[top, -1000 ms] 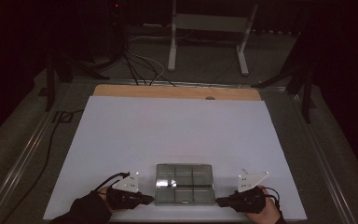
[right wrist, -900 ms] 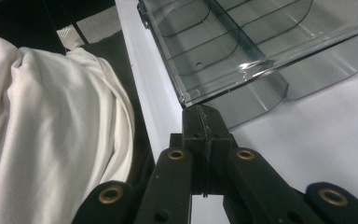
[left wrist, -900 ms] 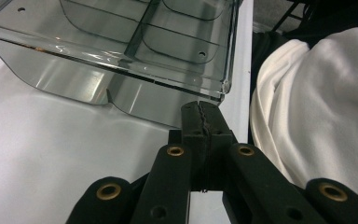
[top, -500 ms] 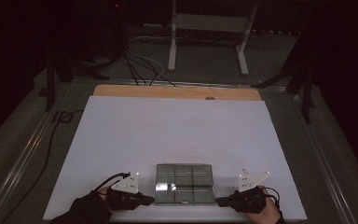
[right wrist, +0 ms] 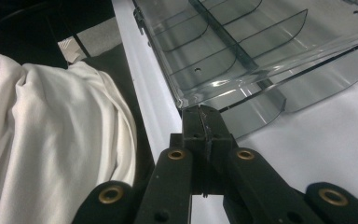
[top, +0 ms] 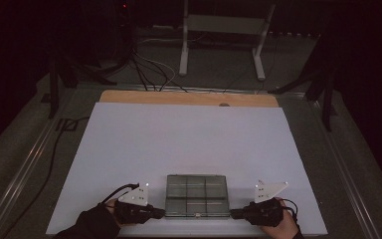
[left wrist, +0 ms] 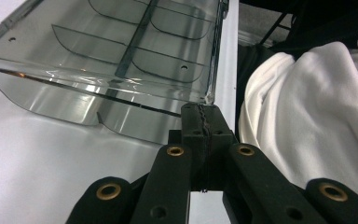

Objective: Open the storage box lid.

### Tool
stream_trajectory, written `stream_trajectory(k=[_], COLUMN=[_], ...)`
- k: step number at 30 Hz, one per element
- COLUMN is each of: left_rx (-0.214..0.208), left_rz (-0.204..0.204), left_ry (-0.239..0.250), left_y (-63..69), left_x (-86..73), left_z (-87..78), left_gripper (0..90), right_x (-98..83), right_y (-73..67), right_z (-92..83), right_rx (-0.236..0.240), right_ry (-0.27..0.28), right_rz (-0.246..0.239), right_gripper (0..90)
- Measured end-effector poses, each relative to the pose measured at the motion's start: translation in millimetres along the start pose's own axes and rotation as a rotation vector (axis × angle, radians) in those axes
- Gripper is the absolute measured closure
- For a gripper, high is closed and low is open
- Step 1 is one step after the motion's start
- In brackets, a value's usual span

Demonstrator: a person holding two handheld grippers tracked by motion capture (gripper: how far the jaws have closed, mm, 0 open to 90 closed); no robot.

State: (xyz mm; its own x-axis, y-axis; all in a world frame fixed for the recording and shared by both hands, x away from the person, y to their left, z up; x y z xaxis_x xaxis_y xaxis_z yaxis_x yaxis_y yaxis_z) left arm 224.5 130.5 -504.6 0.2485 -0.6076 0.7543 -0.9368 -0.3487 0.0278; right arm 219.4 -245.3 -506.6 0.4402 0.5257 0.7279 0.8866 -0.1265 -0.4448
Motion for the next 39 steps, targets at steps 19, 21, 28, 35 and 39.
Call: stream_trajectory(k=[19, 21, 28, 35, 39], left_rx=[0.009, 0.008, 0.007, 0.032, 0.047], left_rz=[-0.033, -0.040, -0.062, -0.075, -0.086], left_ry=[0.071, 0.079, 0.098, 0.121, 0.122], left_y=[-2.8, -3.2, -4.1, -5.6, -6.1], left_x=[4.8, 5.3, 6.7, 8.9, 8.8], left_z=[-6.1, -6.9, -9.3, -11.8, -12.5], left_gripper=[90.0, 90.0, 90.0, 90.0, 84.9], right_x=[7.5, 8.5, 11.2, 15.7, 18.8], right_y=[-1.9, -2.3, -2.4, -3.2, -3.6], right_z=[-2.0, -2.3, -3.9, -6.5, -7.9], right_rx=[0.001, 0.003, -0.006, -0.019, -0.020], right_ry=[0.055, 0.061, 0.074, 0.099, 0.112], right_rz=[0.003, 0.008, 0.003, 0.004, 0.001], right_gripper=[90.0, 90.0, 90.0, 90.0, 90.0])
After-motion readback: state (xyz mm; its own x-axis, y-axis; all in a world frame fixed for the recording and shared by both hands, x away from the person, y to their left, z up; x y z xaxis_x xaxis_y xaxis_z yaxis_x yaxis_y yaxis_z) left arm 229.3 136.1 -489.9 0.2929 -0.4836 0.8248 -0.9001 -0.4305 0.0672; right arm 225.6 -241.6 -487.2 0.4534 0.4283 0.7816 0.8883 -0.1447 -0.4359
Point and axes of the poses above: each handheld gripper's, and its own axes: z roughly forward along the jaws, x roughly out of its top, y roughly to its right, the point moved 2 cm from there along z, roughly forward along the jaws, and after that the axes turned 14 degrees about x, right-handed, at the moved point
